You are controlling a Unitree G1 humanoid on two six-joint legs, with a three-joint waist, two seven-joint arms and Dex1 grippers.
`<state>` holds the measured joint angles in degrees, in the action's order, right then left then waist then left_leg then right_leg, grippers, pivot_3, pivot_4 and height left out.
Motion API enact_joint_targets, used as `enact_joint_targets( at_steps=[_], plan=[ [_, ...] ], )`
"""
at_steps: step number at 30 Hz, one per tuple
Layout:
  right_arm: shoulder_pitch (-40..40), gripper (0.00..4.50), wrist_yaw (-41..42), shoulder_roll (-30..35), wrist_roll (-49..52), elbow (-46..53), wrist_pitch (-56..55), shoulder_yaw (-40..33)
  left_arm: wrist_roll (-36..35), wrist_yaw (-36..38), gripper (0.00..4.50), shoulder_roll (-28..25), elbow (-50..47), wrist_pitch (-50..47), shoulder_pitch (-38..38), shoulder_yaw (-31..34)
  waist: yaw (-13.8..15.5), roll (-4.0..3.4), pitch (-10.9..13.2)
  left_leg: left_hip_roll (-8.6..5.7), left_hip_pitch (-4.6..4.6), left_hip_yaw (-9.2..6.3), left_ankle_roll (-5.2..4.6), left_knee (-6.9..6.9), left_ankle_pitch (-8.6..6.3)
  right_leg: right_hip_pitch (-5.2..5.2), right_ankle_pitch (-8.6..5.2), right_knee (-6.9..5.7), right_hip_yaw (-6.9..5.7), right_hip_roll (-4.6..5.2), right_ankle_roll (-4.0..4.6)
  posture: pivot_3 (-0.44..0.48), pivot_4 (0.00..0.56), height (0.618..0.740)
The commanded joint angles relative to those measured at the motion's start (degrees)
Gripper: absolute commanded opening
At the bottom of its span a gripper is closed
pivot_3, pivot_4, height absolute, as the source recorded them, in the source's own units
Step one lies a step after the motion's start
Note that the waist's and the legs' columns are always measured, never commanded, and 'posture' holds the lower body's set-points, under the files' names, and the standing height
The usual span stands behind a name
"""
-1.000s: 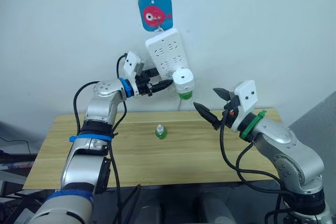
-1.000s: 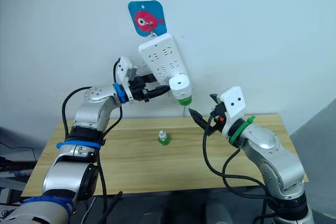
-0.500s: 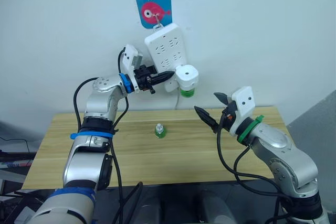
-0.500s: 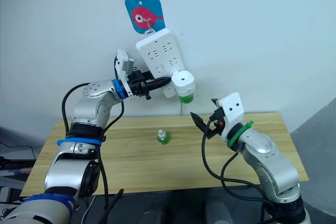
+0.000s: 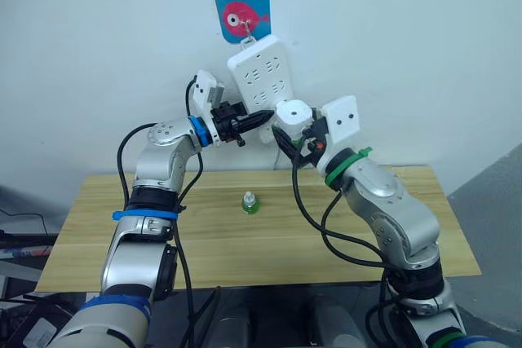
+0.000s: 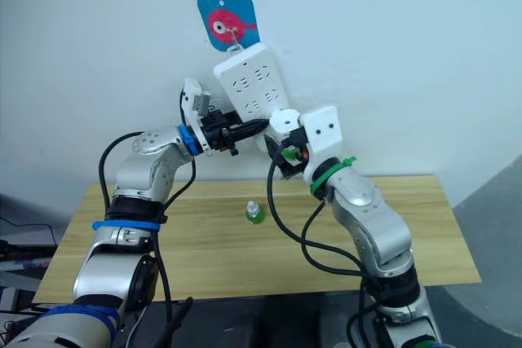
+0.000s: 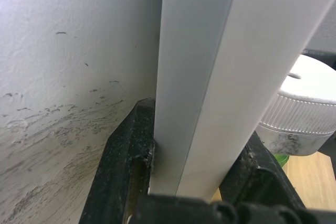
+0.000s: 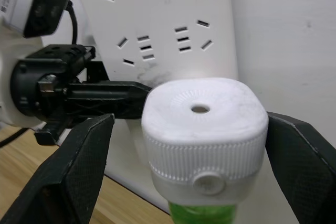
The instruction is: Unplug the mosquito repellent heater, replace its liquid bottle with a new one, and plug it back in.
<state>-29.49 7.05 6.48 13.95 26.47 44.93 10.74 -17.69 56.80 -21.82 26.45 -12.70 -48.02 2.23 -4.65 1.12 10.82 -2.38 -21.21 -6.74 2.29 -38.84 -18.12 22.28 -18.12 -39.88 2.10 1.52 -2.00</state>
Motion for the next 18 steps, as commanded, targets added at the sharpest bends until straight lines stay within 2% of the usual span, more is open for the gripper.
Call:
enact_joint_targets(
  at_steps=[1,5,8,11,15,18],
  plan=[
    [-2.5,4.50,-1.0,-1.2,-2.3,-2.8,-2.7,0.0,0.1,-0.6,1.41,0.5,-3.4,0.0,-0.6,-0.9,0.0,0.00,0.0,-0.01,-0.02,-0.02,0.00,0.00,0.00,0.01,0.00,-0.01,-0.02,0.00,0.00,-0.135,0.214,0.740],
    [-3.9,4.50,-0.7,-2.0,-3.4,-5.1,-3.8,-0.3,-0.1,-1.0,1.41,0.6,-4.4,-1.0,-0.6,-0.8,0.0,-0.03,0.0,-0.01,-0.03,-0.05,0.00,-0.01,0.00,0.01,0.00,-0.01,-0.05,0.00,0.00,-0.129,0.214,0.740],
    [-3.2,3.89,0.5,-1.7,-2.7,-4.1,-4.2,-1.4,0.1,-1.4,1.41,0.4,-4.4,-1.0,-0.4,-0.7,0.0,-0.02,0.0,-0.02,-0.10,-0.17,0.01,-0.01,0.01,0.01,0.00,0.00,-0.16,0.02,0.00,-0.128,0.214,0.740],
    [-2.2,2.98,2.0,-1.3,-1.5,-2.1,-3.3,-1.9,0.1,-1.5,1.41,0.2,-4.6,-1.0,-0.1,-0.7,0.0,-0.03,0.0,-0.05,-0.18,-0.22,0.01,-0.03,0.01,0.04,0.00,0.01,-0.21,0.04,0.00,-0.128,0.216,0.740],
    [-0.5,3.00,4.2,0.2,1.0,2.6,-0.2,-2.9,0.8,-2.7,1.41,0.0,-4.1,-0.6,-0.1,-0.6,0.0,-0.03,0.0,-0.07,-0.43,-0.41,0.01,-0.04,0.01,0.14,0.00,0.10,-0.39,0.07,0.00,-0.127,0.217,0.740],
    [1.8,3.00,6.1,3.8,2.8,7.9,3.1,-4.8,2.1,-4.7,1.41,-0.2,-2.0,0.7,-0.8,0.0,0.0,-0.03,0.0,-0.16,-0.73,-0.58,0.02,-0.06,0.01,0.37,0.00,0.11,-0.60,0.18,0.01,-0.127,0.217,0.740]
  ],
)
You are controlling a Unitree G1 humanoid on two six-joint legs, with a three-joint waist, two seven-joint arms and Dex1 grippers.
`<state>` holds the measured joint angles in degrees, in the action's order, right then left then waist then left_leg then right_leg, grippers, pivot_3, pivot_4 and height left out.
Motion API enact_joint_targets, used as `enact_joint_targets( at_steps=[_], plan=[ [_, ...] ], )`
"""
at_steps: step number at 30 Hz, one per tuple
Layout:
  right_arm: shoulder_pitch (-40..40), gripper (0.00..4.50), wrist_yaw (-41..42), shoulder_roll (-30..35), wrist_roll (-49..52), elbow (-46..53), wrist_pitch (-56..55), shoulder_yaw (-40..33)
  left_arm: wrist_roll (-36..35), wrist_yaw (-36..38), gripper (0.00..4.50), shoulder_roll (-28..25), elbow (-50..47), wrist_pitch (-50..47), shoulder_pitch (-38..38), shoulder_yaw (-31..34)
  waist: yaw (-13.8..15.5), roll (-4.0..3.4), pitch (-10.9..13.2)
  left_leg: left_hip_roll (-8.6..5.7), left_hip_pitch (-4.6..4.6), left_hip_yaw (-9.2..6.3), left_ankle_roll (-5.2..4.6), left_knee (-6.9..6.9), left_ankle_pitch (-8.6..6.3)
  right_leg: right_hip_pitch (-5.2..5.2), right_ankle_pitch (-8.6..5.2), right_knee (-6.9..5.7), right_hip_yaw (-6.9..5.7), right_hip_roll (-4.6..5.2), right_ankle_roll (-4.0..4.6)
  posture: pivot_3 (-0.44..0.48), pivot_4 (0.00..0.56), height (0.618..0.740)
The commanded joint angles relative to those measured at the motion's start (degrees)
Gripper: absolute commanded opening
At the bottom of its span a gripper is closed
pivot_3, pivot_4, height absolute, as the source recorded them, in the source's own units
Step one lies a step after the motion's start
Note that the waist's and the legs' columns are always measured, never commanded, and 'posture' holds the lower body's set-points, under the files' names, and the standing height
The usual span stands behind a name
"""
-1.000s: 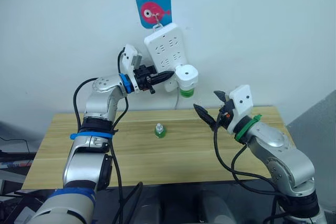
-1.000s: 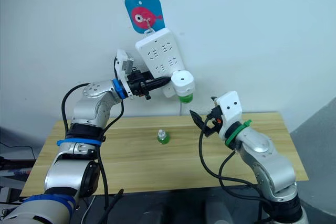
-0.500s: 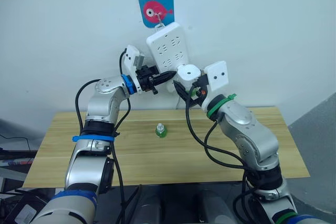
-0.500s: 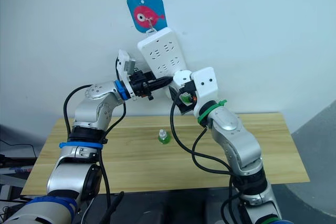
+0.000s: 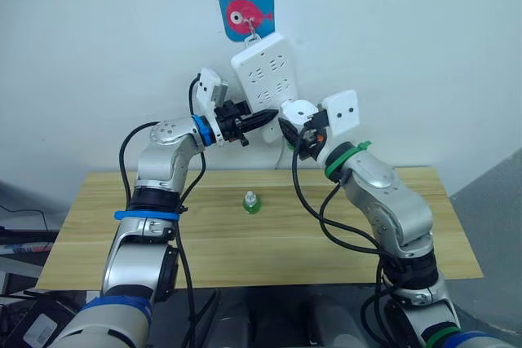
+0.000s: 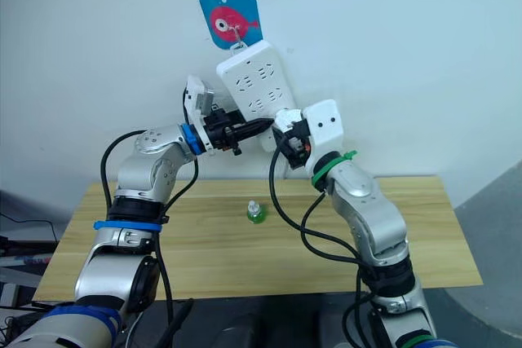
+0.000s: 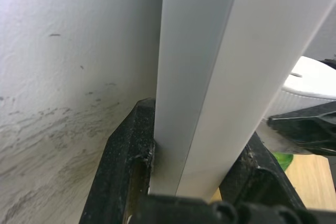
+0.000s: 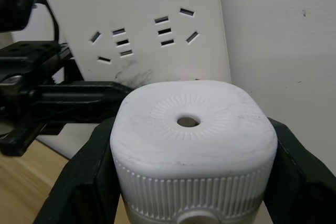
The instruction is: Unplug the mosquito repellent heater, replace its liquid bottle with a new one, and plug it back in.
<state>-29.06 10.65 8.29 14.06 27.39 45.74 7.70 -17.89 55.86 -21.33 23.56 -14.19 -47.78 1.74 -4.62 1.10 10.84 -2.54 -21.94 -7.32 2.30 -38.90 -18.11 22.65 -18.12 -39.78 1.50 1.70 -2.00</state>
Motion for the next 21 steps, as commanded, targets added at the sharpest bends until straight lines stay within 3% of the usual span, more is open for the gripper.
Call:
enact_joint_targets(
  at_steps=[1,8,10,18,21],
  plan=[
    [1.9,3.00,3.1,2.9,3.6,8.5,3.2,-2.3,2.4,-3.9,1.41,-0.8,1.3,2.5,-1.2,0.6,-0.1,0.00,0.0,-0.01,-0.01,0.00,0.00,-0.02,0.00,-0.01,0.00,0.01,-0.04,0.05,0.00,-0.129,0.215,0.740],
    [2.4,3.00,5.1,4.9,6.9,10.1,5.3,-3.6,1.8,-4.6,1.41,-1.8,1.8,3.0,-1.0,1.4,-0.4,-0.09,0.1,0.07,0.16,0.02,-0.15,-0.03,0.28,-0.06,0.03,-0.12,-0.57,0.23,0.04,-0.131,0.209,0.740],
    [2.4,3.00,5.1,5.0,6.5,9.3,4.5,-3.5,1.6,-5.1,2.15,-2.2,1.8,3.0,-0.4,1.8,-0.4,-0.10,0.1,0.08,0.17,0.02,-0.13,-0.02,0.32,-0.06,0.03,-0.16,-0.60,0.22,0.05,-0.128,0.206,0.740],
    [2.8,3.00,5.2,4.6,5.8,5.2,1.6,-4.6,1.6,-8.3,4.38,-6.7,-3.0,1.3,8.0,4.8,-0.7,-0.12,0.1,0.08,0.16,0.02,0.12,0.10,0.45,0.04,0.08,-0.20,-0.59,0.25,0.13,-0.112,0.197,0.740],
    [3.3,3.00,4.1,3.2,7.0,3.2,2.3,-7.2,0.4,-9.2,4.38,-10.6,-12.8,-2.4,21.1,8.3,-1.3,-0.18,0.1,0.11,0.11,-0.01,0.14,0.09,0.47,0.09,0.09,-0.23,-0.66,0.25,0.15,-0.100,0.196,0.740]
  ],
)
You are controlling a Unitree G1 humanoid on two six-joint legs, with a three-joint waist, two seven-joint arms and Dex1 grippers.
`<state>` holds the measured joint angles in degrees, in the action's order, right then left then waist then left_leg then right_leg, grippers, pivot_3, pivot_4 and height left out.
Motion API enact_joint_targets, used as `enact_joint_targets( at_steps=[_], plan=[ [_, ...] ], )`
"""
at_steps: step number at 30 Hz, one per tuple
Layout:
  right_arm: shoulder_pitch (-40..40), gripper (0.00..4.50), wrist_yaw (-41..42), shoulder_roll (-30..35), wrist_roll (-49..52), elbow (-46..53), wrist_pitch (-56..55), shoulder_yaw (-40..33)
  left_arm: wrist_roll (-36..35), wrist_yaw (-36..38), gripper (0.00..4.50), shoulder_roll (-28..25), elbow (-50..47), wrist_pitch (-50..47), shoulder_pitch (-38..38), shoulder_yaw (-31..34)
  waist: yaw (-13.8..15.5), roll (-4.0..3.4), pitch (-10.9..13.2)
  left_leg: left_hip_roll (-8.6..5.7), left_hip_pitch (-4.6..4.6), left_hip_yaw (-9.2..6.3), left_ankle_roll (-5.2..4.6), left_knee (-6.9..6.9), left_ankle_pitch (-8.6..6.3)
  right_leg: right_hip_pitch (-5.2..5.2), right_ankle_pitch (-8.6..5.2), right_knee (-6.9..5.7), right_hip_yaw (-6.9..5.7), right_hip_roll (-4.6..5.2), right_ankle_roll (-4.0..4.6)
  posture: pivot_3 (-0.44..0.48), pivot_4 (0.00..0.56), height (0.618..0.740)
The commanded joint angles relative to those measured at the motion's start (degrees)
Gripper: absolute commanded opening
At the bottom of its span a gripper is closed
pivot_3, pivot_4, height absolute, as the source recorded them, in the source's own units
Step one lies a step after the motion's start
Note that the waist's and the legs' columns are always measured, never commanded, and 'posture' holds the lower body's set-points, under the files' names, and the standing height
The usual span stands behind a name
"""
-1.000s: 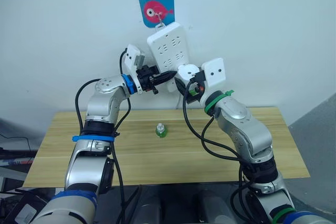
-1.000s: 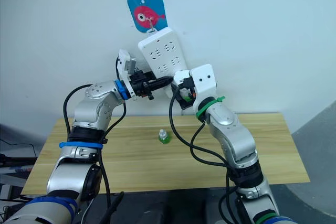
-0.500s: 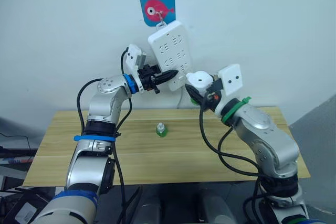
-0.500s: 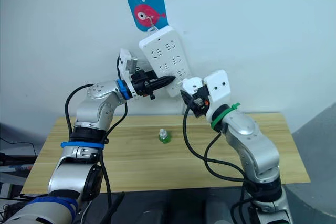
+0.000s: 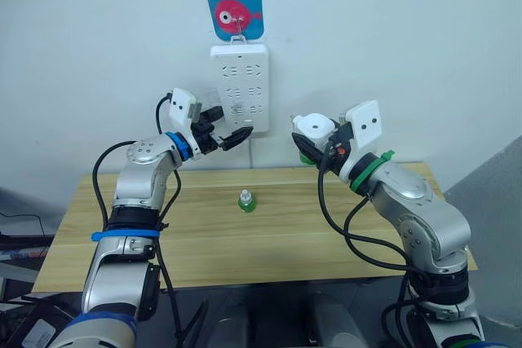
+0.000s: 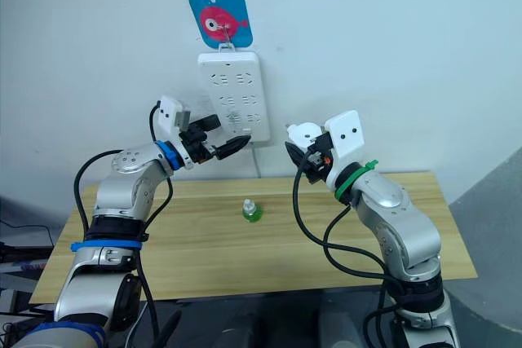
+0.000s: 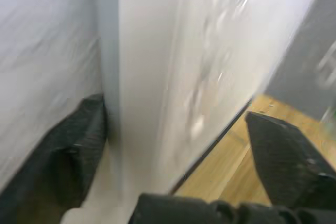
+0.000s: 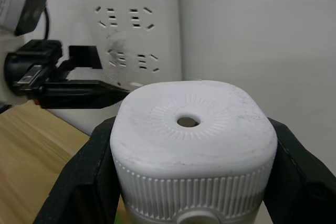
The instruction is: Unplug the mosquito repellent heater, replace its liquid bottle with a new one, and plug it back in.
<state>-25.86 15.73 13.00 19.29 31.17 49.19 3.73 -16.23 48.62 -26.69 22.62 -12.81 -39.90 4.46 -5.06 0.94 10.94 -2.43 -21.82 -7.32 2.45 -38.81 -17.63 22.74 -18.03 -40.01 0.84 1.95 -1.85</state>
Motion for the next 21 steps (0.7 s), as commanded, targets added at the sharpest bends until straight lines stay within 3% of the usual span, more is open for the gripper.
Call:
enact_joint_targets(
  at_steps=[1,4,9,14,21],
  plan=[
    [0.2,3.00,-1.4,-2.2,2.2,-1.0,-0.7,-4.1,-1.8,-2.6,4.38,-5.7,-15.2,-4.8,16.6,6.3,-1.5,-0.03,0.0,0.01,0.21,0.12,-0.01,0.11,-0.03,0.00,0.03,0.00,0.14,0.03,0.05,-0.100,0.196,0.740],
    [0.3,3.00,-3.5,-4.9,4.3,-2.4,1.6,-7.2,-3.4,-4.9,4.38,-5.3,-25.6,-7.6,27.2,7.3,-1.3,-0.02,0.0,-0.04,0.11,0.13,-0.01,0.51,-0.04,0.43,0.08,0.01,0.11,0.17,0.12,-0.093,0.195,0.740],
    [-1.5,3.00,-9.0,-12.0,11.8,-6.1,9.7,-17.4,-5.2,-7.8,4.38,-1.3,-39.4,-10.2,36.9,3.8,0.5,-0.08,0.0,-0.03,-0.08,0.10,0.03,0.58,-0.01,0.55,0.15,0.05,0.05,0.22,0.24,-0.075,0.200,0.740],
    [-5.5,3.00,-16.1,-18.2,23.0,-10.0,19.2,-29.9,-3.9,-10.0,4.38,4.4,-44.9,-10.4,33.8,-5.1,1.9,-0.14,0.1,-0.07,-0.06,0.19,-0.05,0.52,-0.01,0.47,0.20,0.09,0.10,0.24,0.27,-0.073,0.202,0.740],
    [-9.5,3.00,-28.3,-24.2,42.8,-13.2,27.6,-41.5,-1.8,-14.0,4.38,12.5,-41.9,-8.4,26.9,-12.3,1.2,-0.18,0.1,0.00,0.05,0.30,-0.11,0.57,0.06,0.47,0.22,-0.10,0.09,0.19,0.29,-0.089,0.200,0.740]
  ],
)
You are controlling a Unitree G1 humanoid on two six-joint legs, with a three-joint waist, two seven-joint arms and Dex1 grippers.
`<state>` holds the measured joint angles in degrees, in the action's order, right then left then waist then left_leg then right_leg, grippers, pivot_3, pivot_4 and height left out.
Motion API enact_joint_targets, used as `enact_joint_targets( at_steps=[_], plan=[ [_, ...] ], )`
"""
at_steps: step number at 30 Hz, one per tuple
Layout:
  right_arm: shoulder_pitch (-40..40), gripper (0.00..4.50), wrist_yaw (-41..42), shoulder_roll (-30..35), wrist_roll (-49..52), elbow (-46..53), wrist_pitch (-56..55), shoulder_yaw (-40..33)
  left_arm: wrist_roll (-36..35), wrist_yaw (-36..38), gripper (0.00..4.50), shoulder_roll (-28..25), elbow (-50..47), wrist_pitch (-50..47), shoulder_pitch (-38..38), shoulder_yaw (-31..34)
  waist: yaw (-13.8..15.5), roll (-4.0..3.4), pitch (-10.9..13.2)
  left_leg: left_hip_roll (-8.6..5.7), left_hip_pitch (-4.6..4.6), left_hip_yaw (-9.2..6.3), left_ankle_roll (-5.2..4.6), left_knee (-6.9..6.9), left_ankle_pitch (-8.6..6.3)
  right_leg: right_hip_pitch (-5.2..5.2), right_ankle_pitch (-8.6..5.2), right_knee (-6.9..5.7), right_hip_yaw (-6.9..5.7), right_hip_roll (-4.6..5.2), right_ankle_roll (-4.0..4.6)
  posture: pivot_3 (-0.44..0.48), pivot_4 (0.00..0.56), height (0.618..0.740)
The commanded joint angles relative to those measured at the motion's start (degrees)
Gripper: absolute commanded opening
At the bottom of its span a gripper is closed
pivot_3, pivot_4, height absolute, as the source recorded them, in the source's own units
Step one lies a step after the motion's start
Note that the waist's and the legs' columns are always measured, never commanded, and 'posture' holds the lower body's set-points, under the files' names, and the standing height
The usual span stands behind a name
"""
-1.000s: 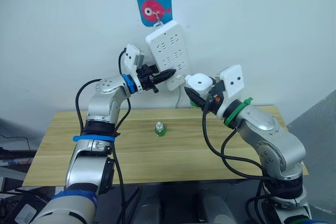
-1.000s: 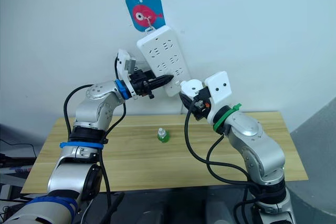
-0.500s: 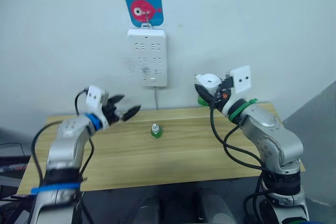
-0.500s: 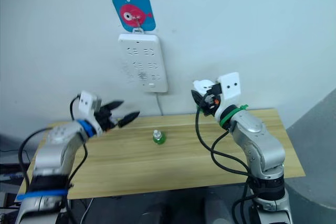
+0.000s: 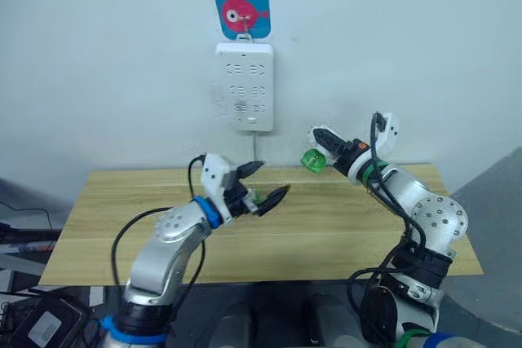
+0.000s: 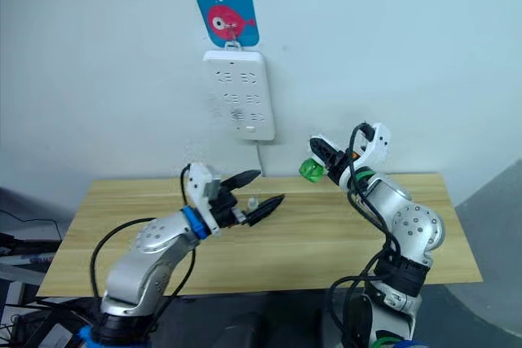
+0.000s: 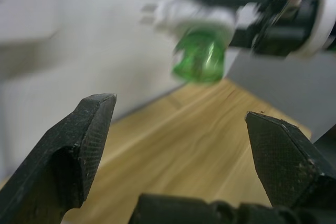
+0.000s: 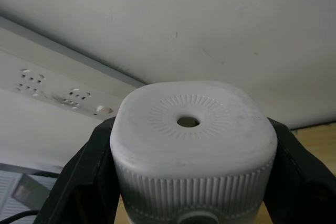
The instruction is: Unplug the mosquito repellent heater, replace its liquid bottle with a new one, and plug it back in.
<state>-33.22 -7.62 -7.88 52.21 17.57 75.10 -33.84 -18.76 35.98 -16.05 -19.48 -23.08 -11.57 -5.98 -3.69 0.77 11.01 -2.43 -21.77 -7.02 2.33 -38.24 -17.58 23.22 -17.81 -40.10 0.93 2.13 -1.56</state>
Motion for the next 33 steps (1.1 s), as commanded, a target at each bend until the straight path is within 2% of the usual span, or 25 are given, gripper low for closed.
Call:
enact_joint_targets(
  at_steps=[1,7,12,21,24,29,33],
  plan=[
    [-2.1,3.00,-6.8,-3.3,12.6,0.1,1.9,-4.2,1.1,-1.6,4.38,2.5,0.5,2.3,-2.1,-2.5,-0.4,0.00,0.0,0.00,0.00,0.00,0.00,0.04,0.00,0.00,0.00,0.01,0.00,0.01,0.00,-0.090,0.202,0.740],
    [-0.1,3.00,-18.1,-2.0,27.3,-0.8,-2.8,-1.1,2.0,-3.1,4.38,5.8,4.2,3.8,-6.5,-3.6,-1.5,0.00,0.0,0.01,-0.02,0.11,-0.03,0.07,-0.02,0.01,0.00,0.03,0.04,0.00,0.00,-0.094,0.200,0.740],
    [2.0,3.00,-25.9,0.0,37.1,-0.7,-9.6,3.8,2.4,-3.1,4.38,6.8,5.4,5.0,-6.9,-4.3,-1.6,0.00,0.0,0.02,-0.02,0.13,-0.07,0.05,-0.01,0.01,0.00,0.02,0.05,-0.02,0.00,-0.110,0.199,0.740],
    [6.0,3.00,-30.4,6.7,46.3,0.6,-19.3,13.7,2.8,-3.5,4.38,8.0,6.6,6.5,-7.5,-4.1,-1.9,0.00,0.0,0.02,-0.07,0.13,-0.05,0.03,0.00,0.00,0.01,0.10,0.05,-0.03,-0.02,-0.111,0.202,0.740],
    [6.8,3.00,-30.5,9.0,47.6,0.6,-21.9,15.9,2.5,-3.4,3.79,8.2,6.4,6.4,-7.3,-4.0,-1.8,0.00,0.0,0.02,-0.07,0.11,-0.06,0.03,0.00,0.00,0.00,0.09,0.05,-0.05,-0.02,-0.110,0.202,0.740],
    [7.1,3.00,-30.3,11.9,49.2,0.4,-25.9,18.8,2.3,-3.1,2.30,8.0,6.3,6.5,-6.6,-4.0,-1.8,0.00,0.0,0.02,-0.08,0.13,-0.05,0.04,0.01,-0.01,0.00,0.12,0.06,-0.05,-0.02,-0.110,0.202,0.740],
    [7.4,3.00,-30.3,13.7,50.4,0.5,-28.2,20.7,2.2,-3.1,2.27,8.0,6.5,6.7,-6.6,-4.2,-1.8,0.00,0.0,0.03,-0.08,0.11,-0.06,0.03,0.01,-0.01,0.00,0.12,0.05,-0.06,-0.02,-0.110,0.203,0.740]
  ],
)
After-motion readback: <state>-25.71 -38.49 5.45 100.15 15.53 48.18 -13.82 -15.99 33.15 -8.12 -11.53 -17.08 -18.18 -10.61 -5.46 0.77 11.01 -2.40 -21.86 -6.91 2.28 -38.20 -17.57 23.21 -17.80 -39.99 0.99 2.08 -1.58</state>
